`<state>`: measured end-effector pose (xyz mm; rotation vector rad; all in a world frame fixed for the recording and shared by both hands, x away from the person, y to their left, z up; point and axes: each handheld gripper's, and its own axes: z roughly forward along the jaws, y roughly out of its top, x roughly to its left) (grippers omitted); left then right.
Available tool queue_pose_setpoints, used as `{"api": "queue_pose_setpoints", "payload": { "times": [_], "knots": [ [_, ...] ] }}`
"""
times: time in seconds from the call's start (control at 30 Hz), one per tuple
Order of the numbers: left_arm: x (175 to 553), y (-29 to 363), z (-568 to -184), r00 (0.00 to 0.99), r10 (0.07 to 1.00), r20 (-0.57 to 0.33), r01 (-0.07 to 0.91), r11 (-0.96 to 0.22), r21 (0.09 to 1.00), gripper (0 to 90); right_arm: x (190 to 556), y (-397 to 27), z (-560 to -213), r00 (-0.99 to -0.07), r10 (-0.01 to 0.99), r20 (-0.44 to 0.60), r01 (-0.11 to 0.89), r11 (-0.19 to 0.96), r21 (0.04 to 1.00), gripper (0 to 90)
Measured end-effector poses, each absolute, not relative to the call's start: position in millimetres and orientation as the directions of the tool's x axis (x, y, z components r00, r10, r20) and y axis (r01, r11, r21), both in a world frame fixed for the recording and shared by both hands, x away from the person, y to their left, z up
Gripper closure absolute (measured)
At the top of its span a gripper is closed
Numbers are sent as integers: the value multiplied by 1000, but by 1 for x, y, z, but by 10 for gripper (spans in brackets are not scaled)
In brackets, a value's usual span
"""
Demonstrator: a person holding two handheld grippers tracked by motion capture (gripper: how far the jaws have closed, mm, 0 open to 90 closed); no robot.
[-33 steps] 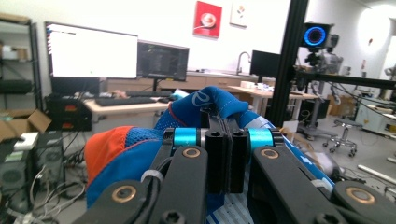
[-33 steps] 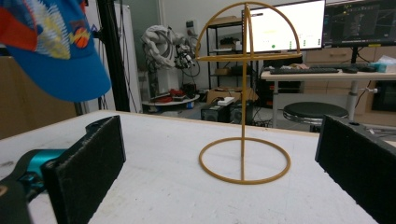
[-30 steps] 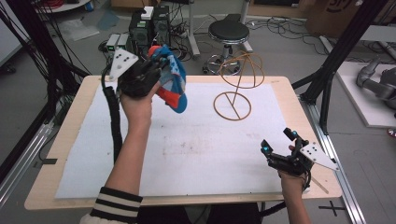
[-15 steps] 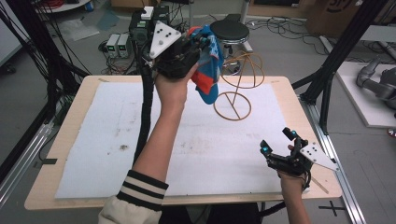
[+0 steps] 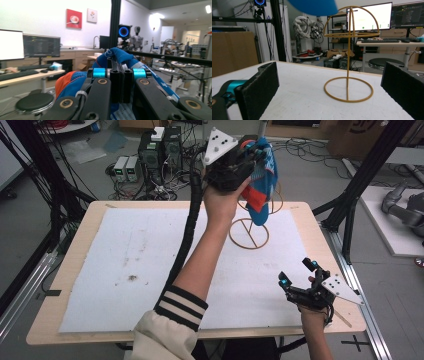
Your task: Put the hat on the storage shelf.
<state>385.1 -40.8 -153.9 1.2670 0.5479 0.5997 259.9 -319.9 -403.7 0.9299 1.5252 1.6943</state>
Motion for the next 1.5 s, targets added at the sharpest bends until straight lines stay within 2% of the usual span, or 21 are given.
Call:
{"api": "queue_pose_setpoints", "payload": {
  "times": [0.4,0.7,0.87,1.5],
  "knots": [
    [416,-96,-155,743,669,-2,-104,119,987,893,247,-321,-400,-540,839,61,-27,-89,996,13],
    [442,-114,-163,745,666,35,-124,88,988,893,236,-327,-396,-535,842,68,-43,-107,993,13],
    [456,-116,-169,722,687,80,-138,29,990,893,232,-329,-396,-533,843,71,-47,-113,993,13],
    [502,-90,-200,671,739,65,-54,-39,998,893,232,-332,-399,-534,842,75,-36,-112,993,13]
  ]
}}
